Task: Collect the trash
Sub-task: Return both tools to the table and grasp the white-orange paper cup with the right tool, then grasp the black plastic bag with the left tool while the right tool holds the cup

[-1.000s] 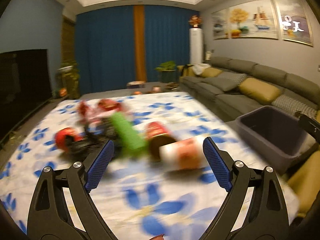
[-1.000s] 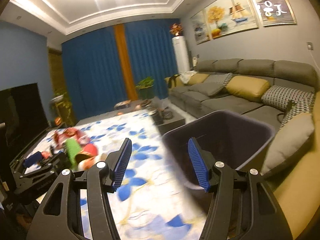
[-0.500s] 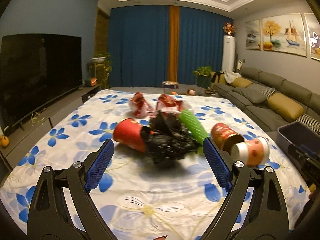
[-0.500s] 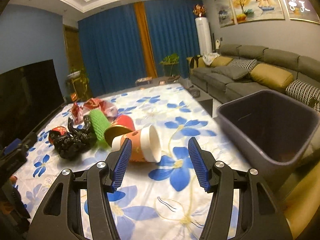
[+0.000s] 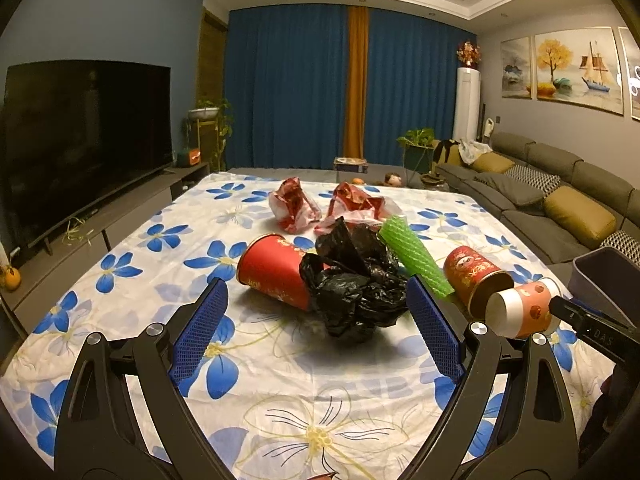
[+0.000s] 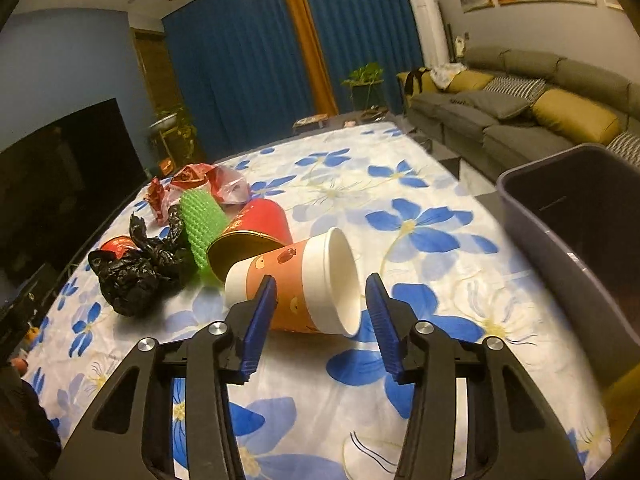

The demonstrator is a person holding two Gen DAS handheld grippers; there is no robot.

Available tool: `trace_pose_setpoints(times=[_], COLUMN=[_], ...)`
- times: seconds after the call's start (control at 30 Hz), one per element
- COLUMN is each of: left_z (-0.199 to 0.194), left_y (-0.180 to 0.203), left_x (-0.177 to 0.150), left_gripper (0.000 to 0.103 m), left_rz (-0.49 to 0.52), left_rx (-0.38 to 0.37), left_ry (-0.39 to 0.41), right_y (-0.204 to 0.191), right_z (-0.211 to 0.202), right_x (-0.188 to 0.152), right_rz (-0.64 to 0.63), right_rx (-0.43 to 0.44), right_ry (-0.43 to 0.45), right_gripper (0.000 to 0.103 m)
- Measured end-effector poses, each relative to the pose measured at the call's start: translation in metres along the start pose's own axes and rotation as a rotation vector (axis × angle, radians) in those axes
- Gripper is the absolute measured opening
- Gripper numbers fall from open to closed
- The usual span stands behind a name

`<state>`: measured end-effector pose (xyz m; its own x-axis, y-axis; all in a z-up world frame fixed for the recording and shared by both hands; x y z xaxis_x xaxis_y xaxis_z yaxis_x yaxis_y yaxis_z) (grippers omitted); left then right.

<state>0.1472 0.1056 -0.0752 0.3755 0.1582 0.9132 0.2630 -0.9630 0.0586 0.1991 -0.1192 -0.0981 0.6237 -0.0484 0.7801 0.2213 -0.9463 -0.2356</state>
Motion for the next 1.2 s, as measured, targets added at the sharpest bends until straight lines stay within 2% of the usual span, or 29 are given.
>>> trace_pose_setpoints(times=[0.2, 0.3, 0.47, 0.57, 0.67, 0.87, 0.93, 1.03, 1.13, 1.2], left_z=[0.009, 0.013, 0.021, 0.03, 0.042, 0.064, 0.07, 0.075, 0.073, 0.07], left_y=[0.0, 0.0, 0.0, 0.001, 0.002, 0.009, 0.01, 0.009, 0.008, 0.009], left_x=[-0.002, -0.003, -0.003, -0.003, -0.004, -0.01, -0.014, -0.021, -0.023, -0.023], left_gripper=[0.089, 0.089, 0.089, 0.088, 0.082, 0.056, 0.037, 0.018, 0.006, 0.002], left_rz=[0.004, -0.001, -0.023, -0.041, -0.041, -0.029, -0.02, -0.03, -0.041, -0.041], left_rx=[0.004, -0.003, -0.029, -0.052, -0.041, -0.056, -0.064, -0.089, -0.109, -0.123], left_ry=[-0.017, -0.029, -0.044, -0.072, -0.11, -0.186, -0.213, -0.253, -0.25, -0.243], right_y=[-0.008, -0.018, -0.032, -0.038, -0.041, -0.045, -0.045, -0.045, -0.045, -0.045], right_z=[0.003, 0.002, -0.008, -0.016, -0.025, -0.043, -0.048, -0.051, -0.055, -0.057], right_x=[-0.003, -0.007, -0.011, -0.013, -0.013, -0.013, -0.013, -0.013, -0.014, -0.014], right_rz=[0.014, 0.0, -0.027, -0.027, -0.037, -0.053, -0.061, -0.06, -0.055, -0.053], right_rx=[0.098, 0.144, 0.182, 0.187, 0.181, 0.172, 0.164, 0.161, 0.158, 0.156], right_ry=[-0.037, -0.056, -0.043, -0.023, -0.002, 0.03, 0.039, 0.041, 0.045, 0.048], right_gripper=[0.032, 0.02, 0.007, 0.004, 0.004, 0.004, 0.004, 0.004, 0.004, 0.004])
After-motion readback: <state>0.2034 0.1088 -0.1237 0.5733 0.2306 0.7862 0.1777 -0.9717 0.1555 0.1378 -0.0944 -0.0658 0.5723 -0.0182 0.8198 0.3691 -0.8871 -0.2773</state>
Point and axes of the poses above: each gripper's, at about its wrist camera, not at the fingertips, and z roughly the way its jaws point, y to its right, x to its top, the point moved 6 cm from there along z, roughly the way its jaws point, and after that the axes turned 4 degrees about -x, right-handed, at the moved point
